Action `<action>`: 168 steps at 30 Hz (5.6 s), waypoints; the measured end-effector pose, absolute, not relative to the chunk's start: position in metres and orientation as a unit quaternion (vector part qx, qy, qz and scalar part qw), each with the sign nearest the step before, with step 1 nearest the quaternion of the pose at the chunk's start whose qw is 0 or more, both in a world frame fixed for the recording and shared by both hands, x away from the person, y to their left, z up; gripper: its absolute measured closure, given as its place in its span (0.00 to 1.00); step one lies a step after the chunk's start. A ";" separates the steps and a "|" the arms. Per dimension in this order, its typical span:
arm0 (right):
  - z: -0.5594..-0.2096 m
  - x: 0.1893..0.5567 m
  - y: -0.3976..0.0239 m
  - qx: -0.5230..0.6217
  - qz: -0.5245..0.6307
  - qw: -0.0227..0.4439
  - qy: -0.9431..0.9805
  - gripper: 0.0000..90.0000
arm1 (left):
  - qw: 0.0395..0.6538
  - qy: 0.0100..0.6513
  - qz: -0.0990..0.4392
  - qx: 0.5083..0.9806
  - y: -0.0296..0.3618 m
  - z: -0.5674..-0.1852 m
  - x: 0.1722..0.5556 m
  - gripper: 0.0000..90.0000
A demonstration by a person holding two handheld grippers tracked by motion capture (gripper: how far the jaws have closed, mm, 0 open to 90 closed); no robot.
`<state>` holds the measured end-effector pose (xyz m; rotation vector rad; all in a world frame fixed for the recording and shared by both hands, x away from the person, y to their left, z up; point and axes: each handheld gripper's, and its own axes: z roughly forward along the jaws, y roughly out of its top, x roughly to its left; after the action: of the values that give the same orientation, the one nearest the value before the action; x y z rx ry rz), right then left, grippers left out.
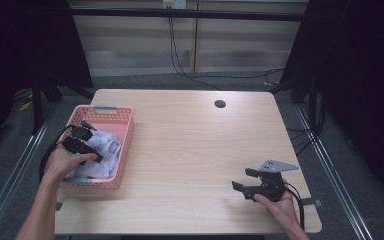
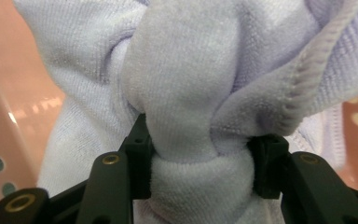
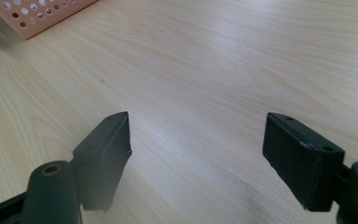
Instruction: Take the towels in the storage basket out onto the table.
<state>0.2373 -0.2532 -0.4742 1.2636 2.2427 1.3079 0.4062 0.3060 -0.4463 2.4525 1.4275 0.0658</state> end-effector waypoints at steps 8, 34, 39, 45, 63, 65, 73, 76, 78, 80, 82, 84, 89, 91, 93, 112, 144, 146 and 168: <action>-0.474 0.236 -0.254 0.436 0.447 0.127 0.771 0.27 | 0.179 0.502 0.027 0.846 0.315 -0.438 0.400 0.57; -0.474 0.233 -0.253 0.432 0.450 0.124 0.771 0.27 | 0.295 0.514 0.097 0.800 0.328 -0.384 0.380 0.56; -0.474 0.234 -0.253 0.433 0.449 0.123 0.772 0.26 | 0.309 0.518 0.106 0.791 0.333 -0.380 0.378 0.56; -0.474 0.234 -0.253 0.432 0.449 0.122 0.773 0.27 | 0.319 0.514 0.109 0.789 0.337 -0.372 0.375 0.55; -0.474 0.235 -0.255 0.434 0.452 0.124 0.769 0.26 | 0.345 0.505 0.143 0.778 0.335 -0.343 0.364 0.55; -0.474 0.235 -0.255 0.433 0.453 0.123 0.769 0.26 | 0.349 0.499 0.148 0.780 0.332 -0.338 0.361 0.55; -0.474 0.235 -0.255 0.430 0.453 0.123 0.771 0.26 | 0.366 0.478 0.151 0.784 0.318 -0.329 0.351 0.54; -0.474 0.235 -0.255 0.430 0.453 0.123 0.771 0.26 | 0.368 0.480 0.155 0.781 0.312 -0.328 0.348 0.54; -0.474 0.235 -0.255 0.430 0.453 0.122 0.771 0.26 | 0.371 0.470 0.154 0.786 0.302 -0.328 0.344 0.54; -0.474 0.235 -0.255 0.430 0.453 0.122 0.771 0.26 | 0.372 0.466 0.152 0.788 0.299 -0.328 0.343 0.54; -0.474 0.235 -0.255 0.429 0.453 0.122 0.772 0.26 | 0.377 0.460 0.150 0.790 0.287 -0.330 0.341 0.54; -0.474 0.235 -0.255 0.429 0.453 0.122 0.772 0.26 | 0.386 0.455 0.144 0.790 0.281 -0.331 0.342 0.54; -0.473 0.235 -0.255 0.427 0.456 0.124 0.771 0.26 | 0.383 0.437 0.151 0.800 0.267 -0.330 0.341 0.54; -0.474 0.235 -0.255 0.428 0.454 0.122 0.771 0.26 | 0.392 0.430 0.149 0.800 0.261 -0.328 0.341 0.54; -0.474 0.235 -0.255 0.428 0.455 0.121 0.772 0.26 | 0.394 0.422 0.153 0.802 0.255 -0.324 0.340 0.54; -0.472 0.235 -0.257 0.428 0.458 0.121 0.770 0.26 | 0.434 0.343 0.101 0.827 0.170 -0.325 0.340 0.54; -0.472 0.236 -0.257 0.423 0.455 0.128 0.773 0.24 | 0.388 0.269 0.039 0.881 0.051 -0.437 0.337 0.46; -0.471 0.235 -0.257 0.423 0.454 0.128 0.774 0.24 | 0.387 0.271 0.035 0.881 0.049 -0.444 0.338 0.44; -0.443 0.235 -0.226 0.371 0.479 0.108 0.788 0.25 | 0.455 0.275 0.026 0.847 0.105 -0.432 0.310 0.42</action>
<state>0.2352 -0.2260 -0.4429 1.0920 2.3176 1.4103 0.3095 0.1046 -0.4319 2.0896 0.6780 0.0638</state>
